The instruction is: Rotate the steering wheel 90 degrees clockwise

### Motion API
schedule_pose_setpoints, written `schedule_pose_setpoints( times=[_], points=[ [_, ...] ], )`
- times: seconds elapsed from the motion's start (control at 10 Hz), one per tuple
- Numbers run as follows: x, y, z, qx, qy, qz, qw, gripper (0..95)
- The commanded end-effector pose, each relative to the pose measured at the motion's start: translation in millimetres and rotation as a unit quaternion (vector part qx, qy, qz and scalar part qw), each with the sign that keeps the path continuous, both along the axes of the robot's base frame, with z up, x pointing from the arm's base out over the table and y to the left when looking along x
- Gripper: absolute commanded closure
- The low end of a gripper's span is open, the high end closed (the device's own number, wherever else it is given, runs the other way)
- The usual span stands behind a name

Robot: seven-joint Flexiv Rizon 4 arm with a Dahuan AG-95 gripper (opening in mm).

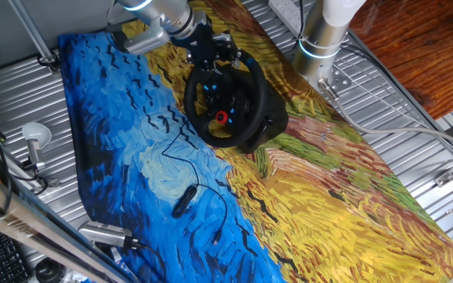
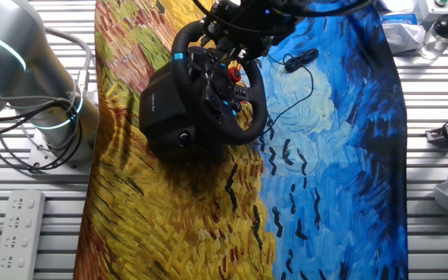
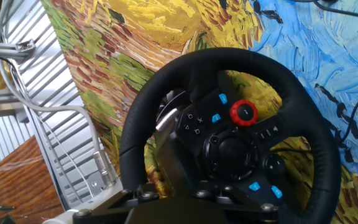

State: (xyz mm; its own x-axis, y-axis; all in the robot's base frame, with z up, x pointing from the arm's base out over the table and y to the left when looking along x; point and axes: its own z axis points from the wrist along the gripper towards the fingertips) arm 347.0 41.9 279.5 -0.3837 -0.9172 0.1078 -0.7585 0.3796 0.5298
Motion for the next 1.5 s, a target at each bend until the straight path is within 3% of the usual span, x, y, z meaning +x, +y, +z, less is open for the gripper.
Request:
schedule_pose_setpoints(
  times=[0.1, 0.9, 1.1, 1.3, 1.5],
  points=[
    [0.5, -0.3, 0.4, 0.004, 0.01, 0.015, 0.9998, 57.0],
    [-2.0, 16.9, -6.4, -0.001, 0.006, 0.009, 0.9999, 57.0],
    [-1.5, 14.1, -6.1, -0.011, 0.003, -0.006, 0.9999, 57.0],
    [0.2, 1.9, -0.1, -0.014, -0.004, -0.01, 0.9998, 57.0],
    [2.5, -23.5, 5.2, -0.016, -0.01, -0.018, 0.9997, 57.0]
  ],
)
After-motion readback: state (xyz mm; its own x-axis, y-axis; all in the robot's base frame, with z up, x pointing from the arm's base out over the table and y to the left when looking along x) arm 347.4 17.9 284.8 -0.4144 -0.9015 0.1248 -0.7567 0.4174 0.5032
